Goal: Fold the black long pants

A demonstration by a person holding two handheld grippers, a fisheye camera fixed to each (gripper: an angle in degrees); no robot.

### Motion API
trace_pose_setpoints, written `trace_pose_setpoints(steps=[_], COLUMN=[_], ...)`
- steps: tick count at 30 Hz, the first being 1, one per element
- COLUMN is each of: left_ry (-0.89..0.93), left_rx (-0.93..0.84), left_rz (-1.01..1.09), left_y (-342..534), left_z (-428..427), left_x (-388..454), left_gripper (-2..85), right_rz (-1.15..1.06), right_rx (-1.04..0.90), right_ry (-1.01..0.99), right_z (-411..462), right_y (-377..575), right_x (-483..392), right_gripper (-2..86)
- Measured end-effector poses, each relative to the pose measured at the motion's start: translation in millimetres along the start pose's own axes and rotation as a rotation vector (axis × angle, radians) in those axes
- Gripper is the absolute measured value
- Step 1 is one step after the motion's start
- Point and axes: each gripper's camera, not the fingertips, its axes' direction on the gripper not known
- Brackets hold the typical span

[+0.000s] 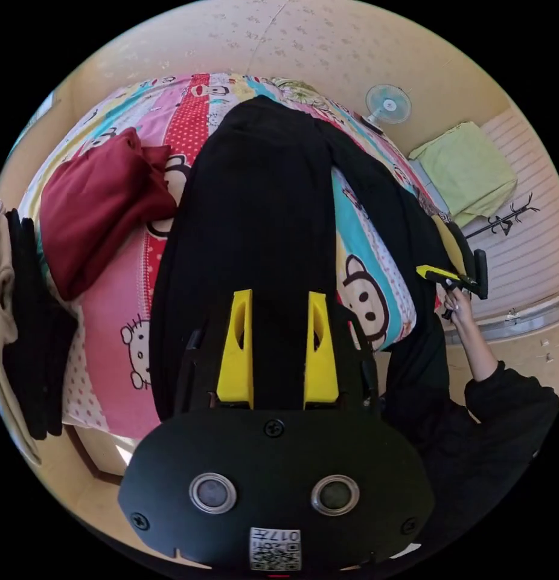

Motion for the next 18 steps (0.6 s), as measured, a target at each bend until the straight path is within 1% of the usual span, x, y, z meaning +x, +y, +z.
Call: trace_pose_setpoints(steps=[2, 5, 6, 7, 9, 11, 12, 13, 14, 16, 17, 18], left_ry=[-0.008, -0.038, -0.134, -0.281, -0.383, -0.466, -0.495, -0.511, -0.491, -0.326, -0.288, -0.196], left_rx=[-0.029, -0.05, -0.056, -0.066, -0.029, -0.024, -0.021, -0.008, 0.007, 0.068, 0.08, 0.111], left_rz=[0.018, 0.02, 0.03, 0.021, 0.018, 0.064, 0.108, 0.092, 0.075, -0.012, -0.023, -0.022], left_y=[14.9, 28.4, 30.0, 31.1, 35.3, 39.2, 42.5, 45.8, 47.5, 57.2, 60.3, 66.7], left_z=[10.9, 38.8, 54.8, 72.1, 86.9, 96.7, 100.9, 101.1, 99.0, 77.9, 70.3, 54.5], left_x=[22.4, 58.2, 68.8, 75.7, 86.5, 100.2, 107.3, 107.4, 105.4, 89.6, 87.3, 87.6], left_gripper=[16.9, 15.6, 13.4, 10.7, 10.2, 9.2, 5.6, 3.1, 2.5, 0.9, 0.7, 0.4], right_rz=[0.049, 0.154, 0.208, 0.247, 0.283, 0.295, 0.293, 0.277, 0.268, 0.22, 0.204, 0.171], right_rx=[0.053, 0.122, 0.169, 0.221, 0.256, 0.226, 0.205, 0.202, 0.205, 0.223, 0.227, 0.224], right_ry=[-0.004, -0.007, -0.004, -0.02, -0.04, -0.051, -0.059, -0.079, -0.087, -0.109, -0.106, -0.091], right_z=[-2.5, -6.9, -11.8, -17.1, -19.6, -13.3, -8.1, -4.8, -3.7, -1.1, -0.1, 4.7], right_y=[32.6, 79.3, 98.5, 117.5, 139.2, 150.0, 155.2, 160.6, 163.6, 172.7, 174.4, 176.6], right_x=[5.1, 21.0, 30.0, 39.4, 54.5, 68.6, 75.3, 78.4, 78.3, 67.9, 63.4, 53.9], right_gripper=[9.4, 11.1, 11.7, 12.4, 13.4, 14.5, 15.1, 15.2, 15.3, 15.0, 14.8, 14.5])
